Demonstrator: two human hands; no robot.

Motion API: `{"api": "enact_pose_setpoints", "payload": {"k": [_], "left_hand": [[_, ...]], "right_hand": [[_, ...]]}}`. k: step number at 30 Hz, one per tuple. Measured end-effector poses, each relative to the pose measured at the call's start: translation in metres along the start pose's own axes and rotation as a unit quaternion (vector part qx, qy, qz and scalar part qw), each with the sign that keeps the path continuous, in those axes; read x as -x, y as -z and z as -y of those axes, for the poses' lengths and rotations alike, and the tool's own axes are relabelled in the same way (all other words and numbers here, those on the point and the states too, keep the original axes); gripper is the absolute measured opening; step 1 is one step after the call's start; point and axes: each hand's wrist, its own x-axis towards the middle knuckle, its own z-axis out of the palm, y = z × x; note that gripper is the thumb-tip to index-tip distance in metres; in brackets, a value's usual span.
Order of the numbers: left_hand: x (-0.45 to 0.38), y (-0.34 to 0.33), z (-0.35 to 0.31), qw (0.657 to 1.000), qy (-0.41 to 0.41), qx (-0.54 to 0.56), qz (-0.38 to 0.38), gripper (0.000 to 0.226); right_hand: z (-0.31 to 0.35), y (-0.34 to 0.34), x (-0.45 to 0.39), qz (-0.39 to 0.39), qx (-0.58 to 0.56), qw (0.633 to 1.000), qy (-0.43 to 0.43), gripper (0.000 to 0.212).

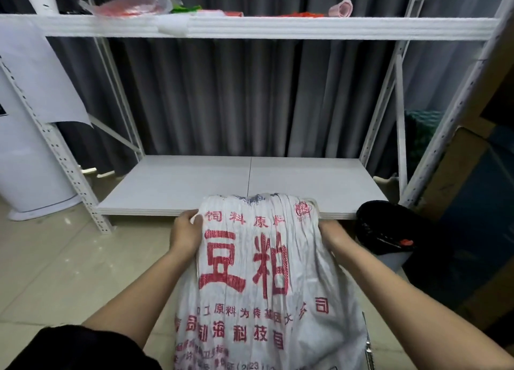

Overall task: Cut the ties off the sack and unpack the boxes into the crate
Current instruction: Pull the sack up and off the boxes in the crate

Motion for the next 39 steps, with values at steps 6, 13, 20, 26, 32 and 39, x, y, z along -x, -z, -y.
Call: {"api": "enact_pose_setpoints", "payload": {"k": [6, 13, 20, 26, 32, 39], "left_hand": [[-0.034, -0.005, -0.013, 0.999, -0.003, -0.015, -0.041, 0.035], [-0.042, -0.002, 0.015, 0.992, 0.016, -0.127, 0.013, 0.038], [-0.017, -0.011, 0.019, 0.970, -0.126, -0.183, 0.095, 0.059], [-0.024, -0.024, 0.046, 0.839, -0.166, -0.458, 0.243, 0.068], [-0.025, -0.025, 0.061, 0.833, -0.034, -0.473, 0.286, 0.067], [-0.003, -0.006, 0.091, 0.943, 0.007, -0.248, 0.224, 0.085]], "right_hand": [[0.010, 0.024, -0.025, -0.184, 0.194, 0.963, -0.033, 0.032], [-0.038, 0.053, -0.042, -0.206, 0.196, 0.947, -0.151, 0.041], [-0.034, -0.006, -0.034, -0.167, 0.280, 0.943, 0.071, 0.064], [-0.045, -0.032, -0.036, 0.094, 0.518, 0.842, 0.118, 0.062], [-0.081, -0.033, -0.036, 0.121, 0.311, 0.938, -0.090, 0.055], [-0.085, -0.023, 0.015, -0.050, 0.271, 0.960, 0.042, 0.048]]}}
